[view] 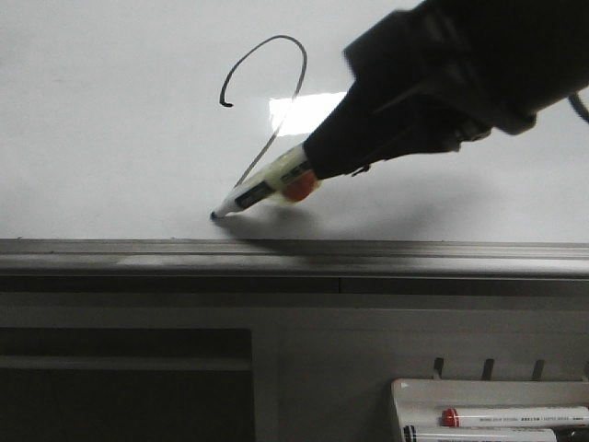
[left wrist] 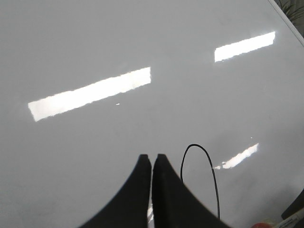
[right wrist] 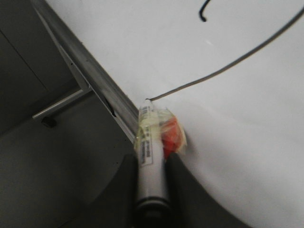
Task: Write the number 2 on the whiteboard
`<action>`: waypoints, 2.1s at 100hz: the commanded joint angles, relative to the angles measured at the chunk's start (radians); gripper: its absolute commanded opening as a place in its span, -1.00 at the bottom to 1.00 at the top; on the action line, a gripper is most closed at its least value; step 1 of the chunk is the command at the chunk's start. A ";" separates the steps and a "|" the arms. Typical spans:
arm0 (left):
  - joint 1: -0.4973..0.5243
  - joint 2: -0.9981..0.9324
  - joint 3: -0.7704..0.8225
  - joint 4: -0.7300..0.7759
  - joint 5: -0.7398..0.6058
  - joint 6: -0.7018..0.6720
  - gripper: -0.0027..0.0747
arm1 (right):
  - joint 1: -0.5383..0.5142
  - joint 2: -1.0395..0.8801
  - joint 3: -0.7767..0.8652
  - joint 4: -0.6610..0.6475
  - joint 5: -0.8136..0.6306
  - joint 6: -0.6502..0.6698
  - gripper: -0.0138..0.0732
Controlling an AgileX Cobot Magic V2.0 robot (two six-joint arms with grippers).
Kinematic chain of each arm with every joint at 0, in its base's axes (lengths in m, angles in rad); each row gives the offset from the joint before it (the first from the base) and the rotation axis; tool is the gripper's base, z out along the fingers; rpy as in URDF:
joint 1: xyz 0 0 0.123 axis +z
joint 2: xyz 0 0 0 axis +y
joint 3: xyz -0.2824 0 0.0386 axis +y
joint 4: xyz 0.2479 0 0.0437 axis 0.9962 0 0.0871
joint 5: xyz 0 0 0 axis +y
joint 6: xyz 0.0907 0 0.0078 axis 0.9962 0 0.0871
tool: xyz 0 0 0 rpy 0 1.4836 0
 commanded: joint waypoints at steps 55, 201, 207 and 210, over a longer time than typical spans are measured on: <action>0.001 -0.001 -0.031 -0.011 -0.080 -0.008 -0.98 | -0.256 -0.211 0.165 -0.004 0.019 0.046 -0.84; -0.237 0.306 -0.056 0.600 -0.044 0.001 -0.07 | 0.004 -0.117 -0.237 -0.088 0.312 0.046 -0.84; -0.237 0.306 -0.056 0.589 -0.042 0.001 -0.07 | 0.004 -0.108 -0.237 -0.088 0.312 0.046 -0.84; -0.237 0.306 -0.054 0.580 -0.042 0.001 -0.07 | 0.004 -0.106 -0.237 -0.089 0.312 0.046 -0.84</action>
